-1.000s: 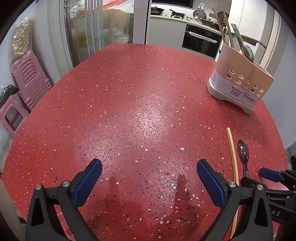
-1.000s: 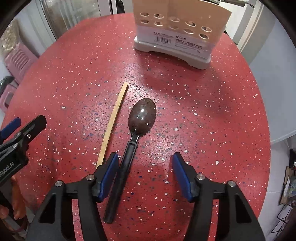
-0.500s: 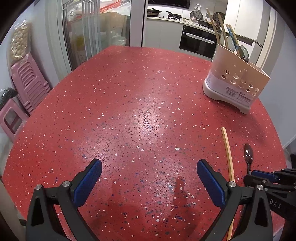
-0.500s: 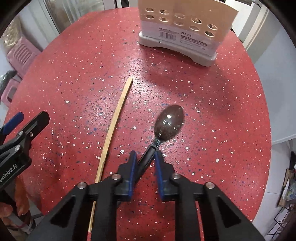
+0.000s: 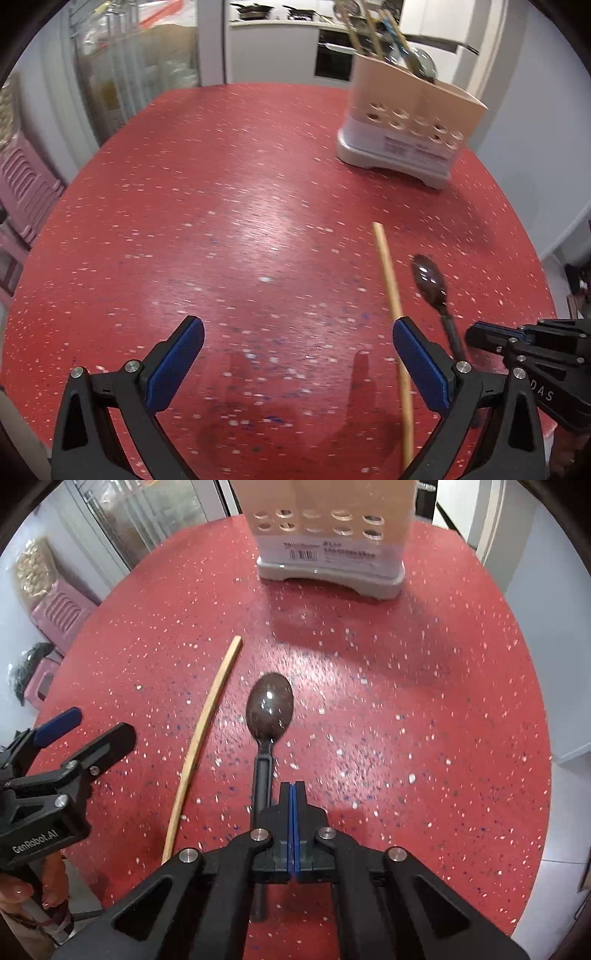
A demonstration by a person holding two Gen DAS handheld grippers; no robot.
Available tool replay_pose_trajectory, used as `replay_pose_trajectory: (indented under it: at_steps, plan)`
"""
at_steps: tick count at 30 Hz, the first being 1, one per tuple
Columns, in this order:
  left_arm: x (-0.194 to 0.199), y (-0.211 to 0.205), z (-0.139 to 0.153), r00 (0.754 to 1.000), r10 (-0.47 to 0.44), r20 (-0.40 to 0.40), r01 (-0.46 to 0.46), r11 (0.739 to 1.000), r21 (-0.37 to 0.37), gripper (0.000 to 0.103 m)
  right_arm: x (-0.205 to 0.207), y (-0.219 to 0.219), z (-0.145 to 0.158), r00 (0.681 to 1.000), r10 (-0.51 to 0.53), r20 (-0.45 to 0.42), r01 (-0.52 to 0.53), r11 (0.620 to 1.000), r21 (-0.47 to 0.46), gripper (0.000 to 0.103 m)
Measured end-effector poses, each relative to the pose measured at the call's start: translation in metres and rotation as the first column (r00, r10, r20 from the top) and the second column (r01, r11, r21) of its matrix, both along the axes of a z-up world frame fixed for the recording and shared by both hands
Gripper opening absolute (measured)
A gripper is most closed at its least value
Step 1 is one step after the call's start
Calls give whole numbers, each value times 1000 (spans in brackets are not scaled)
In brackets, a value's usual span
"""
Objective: Organize utensils
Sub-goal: 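Close the right tool on the dark brown spoon handle while the left approaches the wooden chopstick, then close the left tool on the wooden chopstick while the right holds the spoon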
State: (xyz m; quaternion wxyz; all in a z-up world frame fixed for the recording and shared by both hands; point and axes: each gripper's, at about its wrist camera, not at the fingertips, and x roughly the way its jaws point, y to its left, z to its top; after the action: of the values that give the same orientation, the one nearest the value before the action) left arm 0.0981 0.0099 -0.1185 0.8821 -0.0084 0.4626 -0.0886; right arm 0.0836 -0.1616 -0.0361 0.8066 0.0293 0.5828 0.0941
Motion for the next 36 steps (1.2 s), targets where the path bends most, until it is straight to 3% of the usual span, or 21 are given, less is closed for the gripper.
replay_pose_trajectory:
  at_steps: [2, 4, 6, 7, 14, 16, 17, 19, 26, 32, 34, 36]
  plan:
    - [0, -7, 0, 1000, -14, -5, 14, 1000, 4, 103, -1, -6, 0, 1000, -5, -15, 5, 1000, 30, 1]
    - [0, -11, 1, 1000, -22, -6, 22, 1000, 6, 103, -5, -8, 5, 1000, -9, -27, 11, 998, 55, 9]
    - [-1, -9, 3, 1000, -17, 1, 17, 1000, 15, 103, -5, -9, 10, 1000, -10, -21, 12, 998, 70, 41]
    - [-2, -6, 4, 1000, -10, 5, 10, 1000, 22, 103, -4, -10, 12, 1000, -9, -14, 10, 997, 70, 41]
    - [-4, 19, 5, 999, 38, -3, -38, 999, 26, 103, 2, 10, 7, 1000, 3, -9, -4, 998, -62, 41]
    - [-4, 19, 3, 999, 33, -9, -32, 999, 23, 103, 2, 22, 6, 999, 34, -12, -35, 990, -139, 33]
    - [-5, 18, 3, 1000, 25, -12, -24, 999, 23, 103, 0, 29, 6, 998, 60, -1, -60, 985, -160, 13]
    - [-5, 13, 3, 1000, 8, -13, -7, 1000, 25, 103, -2, 30, 6, 996, 86, 2, -84, 980, -183, 12]
    - [0, -22, 3, 996, -83, -34, 84, 995, 59, 103, -13, -9, 9, 998, 53, 28, -50, 996, -73, 12]
    - [11, -53, -4, 985, -136, -107, 147, 983, 106, 103, -16, -43, 18, 998, 13, 63, -15, 999, 36, 12]
    - [15, -57, -7, 980, -139, -140, 155, 982, 109, 95, -18, -49, 23, 997, 12, 79, -17, 998, 62, 11]
    - [18, -61, -7, 976, -145, -163, 164, 980, 110, 94, -18, -56, 27, 996, 13, 93, -21, 996, 83, 11]
